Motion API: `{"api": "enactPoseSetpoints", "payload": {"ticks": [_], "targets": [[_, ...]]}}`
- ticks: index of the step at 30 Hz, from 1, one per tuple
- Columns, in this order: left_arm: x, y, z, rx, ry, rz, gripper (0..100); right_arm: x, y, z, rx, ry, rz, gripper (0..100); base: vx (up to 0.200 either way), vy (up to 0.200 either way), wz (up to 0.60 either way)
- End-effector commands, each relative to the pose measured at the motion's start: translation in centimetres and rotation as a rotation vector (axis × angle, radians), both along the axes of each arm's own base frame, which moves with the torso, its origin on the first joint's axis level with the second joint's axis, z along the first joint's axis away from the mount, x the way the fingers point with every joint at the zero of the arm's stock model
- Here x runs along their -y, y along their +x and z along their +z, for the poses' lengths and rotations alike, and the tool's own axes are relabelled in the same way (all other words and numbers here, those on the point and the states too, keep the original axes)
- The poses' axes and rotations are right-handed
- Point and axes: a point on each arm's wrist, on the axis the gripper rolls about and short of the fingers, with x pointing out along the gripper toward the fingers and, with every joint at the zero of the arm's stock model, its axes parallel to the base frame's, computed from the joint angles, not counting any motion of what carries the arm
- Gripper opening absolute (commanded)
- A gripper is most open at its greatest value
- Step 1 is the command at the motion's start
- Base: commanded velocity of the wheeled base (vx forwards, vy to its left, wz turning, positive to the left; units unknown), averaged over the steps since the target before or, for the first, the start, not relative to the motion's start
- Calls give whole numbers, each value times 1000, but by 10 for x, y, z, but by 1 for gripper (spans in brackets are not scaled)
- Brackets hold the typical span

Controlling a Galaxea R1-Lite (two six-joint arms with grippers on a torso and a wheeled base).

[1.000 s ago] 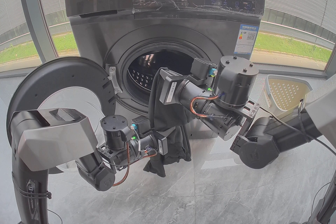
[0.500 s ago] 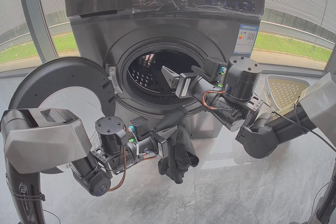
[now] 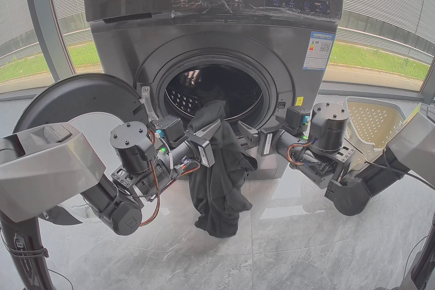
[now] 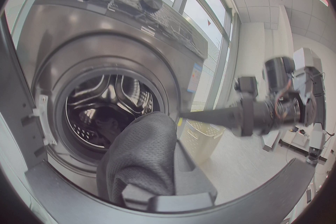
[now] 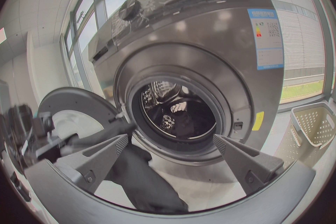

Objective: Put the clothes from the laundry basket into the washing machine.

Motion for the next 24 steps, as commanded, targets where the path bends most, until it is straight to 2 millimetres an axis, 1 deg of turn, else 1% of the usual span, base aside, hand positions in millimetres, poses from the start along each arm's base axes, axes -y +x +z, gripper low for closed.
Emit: {"api": "enactPoseSetpoints", "payload": {"ticks": [1, 4, 7, 9, 10, 11, 14, 16, 22, 24], "targets": [[-3, 5, 11, 34, -25, 26, 0, 22, -2, -27, -76, -68, 2, 100, 0, 0, 0], [-5, 5, 12, 38, -27, 29, 0, 29, 0, -44, -109, -85, 16, 100, 0, 0, 0], [-8, 3, 23, 60, -41, 30, 0, 37, 2, -62, -126, -114, 31, 100, 0, 0, 0], [-8, 2, 25, 65, -45, 30, 0, 42, 4, -74, -132, -136, 36, 100, 0, 0, 0], [-8, 2, 25, 65, -45, 30, 0, 42, 4, -74, -132, -136, 36, 100, 0, 0, 0], [-9, 2, 28, 73, -50, 32, 0, 46, 6, -85, -141, -149, 41, 100, 0, 0, 0], [-9, 2, 28, 74, -51, 32, 0, 46, 6, -99, -166, -161, 54, 100, 0, 0, 0], [-9, 2, 29, 75, -51, 33, 0, 46, 4, -103, -182, -169, 64, 100, 0, 0, 0], [-9, 2, 28, 74, -51, 33, 0, 37, 0, -104, -183, -162, 135, 100, 0, 0, 0], [-9, 2, 27, 71, -49, 33, 0, 32, -2, -104, -180, -159, 170, 100, 0, 0, 0]]}}
